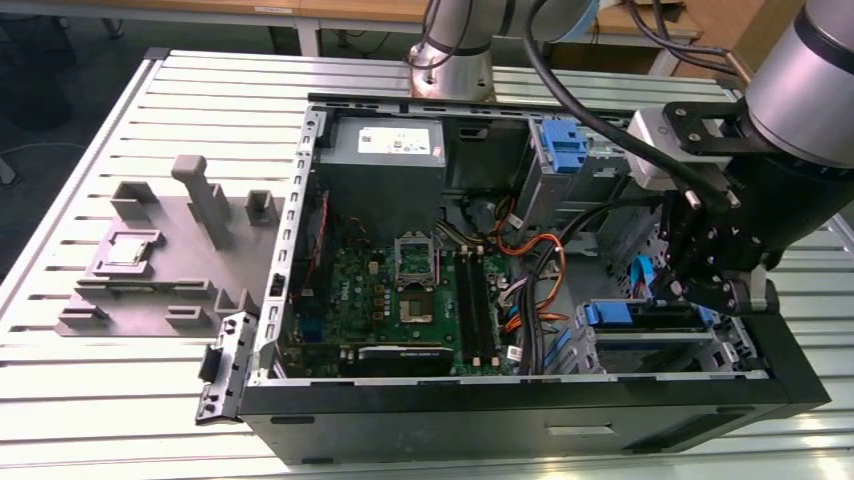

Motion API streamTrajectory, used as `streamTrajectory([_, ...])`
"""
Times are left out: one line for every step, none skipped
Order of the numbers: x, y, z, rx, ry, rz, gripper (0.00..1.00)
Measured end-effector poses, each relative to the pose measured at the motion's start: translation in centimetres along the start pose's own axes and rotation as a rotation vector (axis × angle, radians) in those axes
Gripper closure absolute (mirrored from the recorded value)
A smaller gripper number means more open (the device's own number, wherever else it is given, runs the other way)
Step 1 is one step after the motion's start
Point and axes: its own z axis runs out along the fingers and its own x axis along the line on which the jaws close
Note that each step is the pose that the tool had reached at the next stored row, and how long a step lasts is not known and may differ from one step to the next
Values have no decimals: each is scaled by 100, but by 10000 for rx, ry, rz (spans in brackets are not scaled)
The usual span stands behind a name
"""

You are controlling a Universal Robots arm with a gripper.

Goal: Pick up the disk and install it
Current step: 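Insert the second disk wire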

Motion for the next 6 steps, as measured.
streamTrajectory([0, 0, -1, -1, 1, 0, 90])
streamTrajectory([0, 0, -1, 0, 1, 0, 90])
streamTrajectory([0, 0, -1, -1, 2, 0, 90])
streamTrajectory([0, 0, -1, -2, 1, 0, 90])
streamTrajectory([0, 0, -1, -2, 2, 0, 90])
streamTrajectory([0, 0, -1, -2, 2, 0, 90])
